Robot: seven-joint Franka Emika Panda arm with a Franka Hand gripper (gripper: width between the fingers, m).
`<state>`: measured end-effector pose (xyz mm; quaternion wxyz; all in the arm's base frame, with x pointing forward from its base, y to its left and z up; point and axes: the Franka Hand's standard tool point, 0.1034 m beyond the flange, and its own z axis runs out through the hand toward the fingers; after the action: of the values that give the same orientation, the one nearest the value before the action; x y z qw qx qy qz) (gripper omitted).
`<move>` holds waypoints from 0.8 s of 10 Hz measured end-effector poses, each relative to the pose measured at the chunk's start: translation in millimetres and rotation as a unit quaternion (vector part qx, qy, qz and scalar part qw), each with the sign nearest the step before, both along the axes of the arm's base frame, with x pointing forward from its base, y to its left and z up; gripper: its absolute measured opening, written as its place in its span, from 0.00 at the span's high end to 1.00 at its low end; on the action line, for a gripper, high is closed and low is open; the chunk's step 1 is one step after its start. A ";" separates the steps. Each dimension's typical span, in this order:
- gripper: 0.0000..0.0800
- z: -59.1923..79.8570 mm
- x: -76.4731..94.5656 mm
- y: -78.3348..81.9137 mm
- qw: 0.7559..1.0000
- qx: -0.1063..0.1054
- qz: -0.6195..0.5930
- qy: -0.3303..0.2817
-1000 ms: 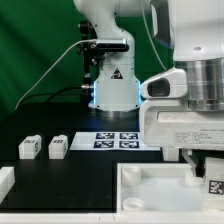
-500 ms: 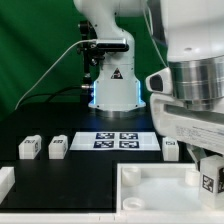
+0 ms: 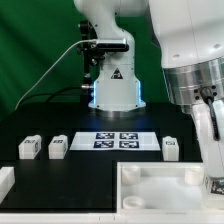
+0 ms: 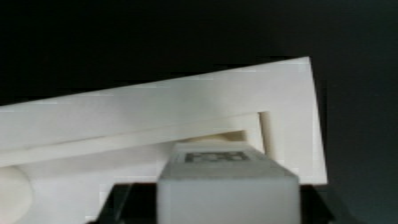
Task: Assemble one leg
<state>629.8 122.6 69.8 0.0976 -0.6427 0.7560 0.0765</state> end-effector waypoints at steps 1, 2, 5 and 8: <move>0.63 0.0 0.0 0.1 1.000 -0.001 0.024 -0.006; 0.40 -0.4 -0.5 0.7 1.000 -0.001 0.025 -0.006; 0.20 -5.9 -5.1 2.1 0.963 -0.024 0.264 -0.039; 0.19 -5.7 -4.1 0.8 0.895 -0.037 0.438 -0.078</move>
Offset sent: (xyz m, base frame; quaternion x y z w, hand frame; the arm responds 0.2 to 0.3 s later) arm 0.0066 -0.0069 -0.0045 -0.0352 0.0268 -0.4468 0.8935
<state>625.7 123.4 64.1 0.0888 -0.9159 0.3901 0.0331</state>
